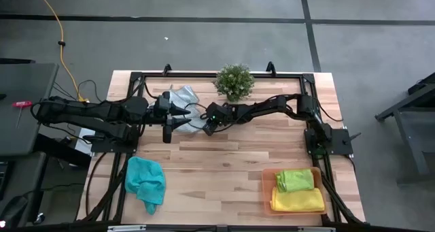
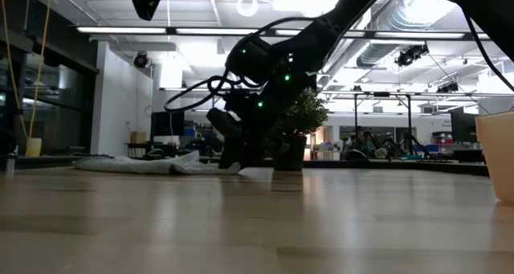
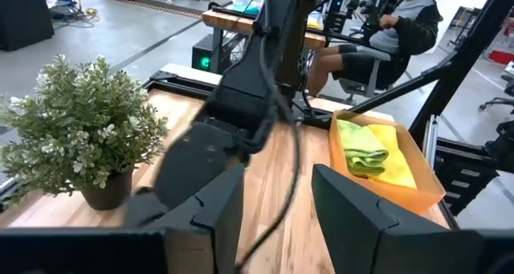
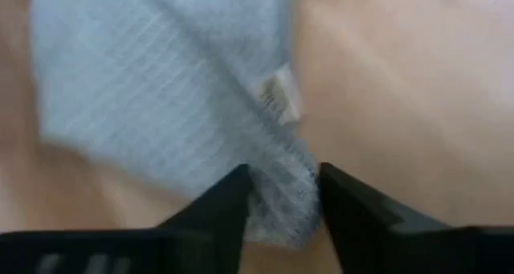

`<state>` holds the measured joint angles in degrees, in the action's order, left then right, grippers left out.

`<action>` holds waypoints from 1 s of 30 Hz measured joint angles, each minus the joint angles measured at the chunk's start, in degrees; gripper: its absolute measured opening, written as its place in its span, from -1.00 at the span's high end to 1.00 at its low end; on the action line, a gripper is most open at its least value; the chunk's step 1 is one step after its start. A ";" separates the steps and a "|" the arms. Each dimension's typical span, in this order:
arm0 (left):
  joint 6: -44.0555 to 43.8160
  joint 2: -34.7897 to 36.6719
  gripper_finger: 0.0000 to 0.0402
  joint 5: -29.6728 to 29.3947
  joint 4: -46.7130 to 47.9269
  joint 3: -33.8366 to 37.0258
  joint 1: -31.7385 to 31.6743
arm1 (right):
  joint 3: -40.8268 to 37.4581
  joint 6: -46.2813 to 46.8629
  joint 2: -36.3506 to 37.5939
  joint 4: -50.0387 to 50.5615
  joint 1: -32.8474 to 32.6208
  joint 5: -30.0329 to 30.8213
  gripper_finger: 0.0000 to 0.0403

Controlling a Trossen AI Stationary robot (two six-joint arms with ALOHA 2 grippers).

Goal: Fold microfiber towels
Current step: Fold the gray microfiber towel

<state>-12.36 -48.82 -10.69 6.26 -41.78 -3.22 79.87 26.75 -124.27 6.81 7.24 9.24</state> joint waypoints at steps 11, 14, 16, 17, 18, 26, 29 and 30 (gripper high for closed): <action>2.52 0.37 0.31 0.13 1.51 0.00 0.02 | -0.13 -14.84 8.36 25.45 -7.46 2.26 0.97; 2.03 -0.11 0.31 0.13 4.89 -0.01 0.02 | -0.13 -16.70 10.23 30.55 -9.92 2.45 0.96; 1.00 -1.16 0.31 0.10 9.26 0.01 0.02 | -0.13 -16.92 11.14 33.77 -11.51 2.44 0.98; 0.26 -1.83 0.31 0.08 11.59 0.04 0.02 | -0.13 -17.06 11.55 34.85 -12.27 2.46 0.99; -0.68 -2.56 0.31 -0.01 13.54 0.05 0.02 | -0.13 -17.36 11.88 36.03 -13.12 2.50 0.99; -3.51 -10.04 0.31 5.92 16.74 8.10 0.70 | -0.13 -14.88 12.70 42.29 -18.55 2.51 0.99; -0.97 -12.75 0.31 4.85 17.29 11.71 1.48 | -0.13 -13.26 12.70 42.35 -19.64 2.39 0.99; 0.05 -13.42 0.31 3.96 17.19 12.43 1.51 | -0.13 -12.76 12.72 42.24 -19.93 2.30 1.00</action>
<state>-12.32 -62.24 -6.73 23.45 -29.35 -1.71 79.75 13.99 -111.55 49.05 -12.69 11.55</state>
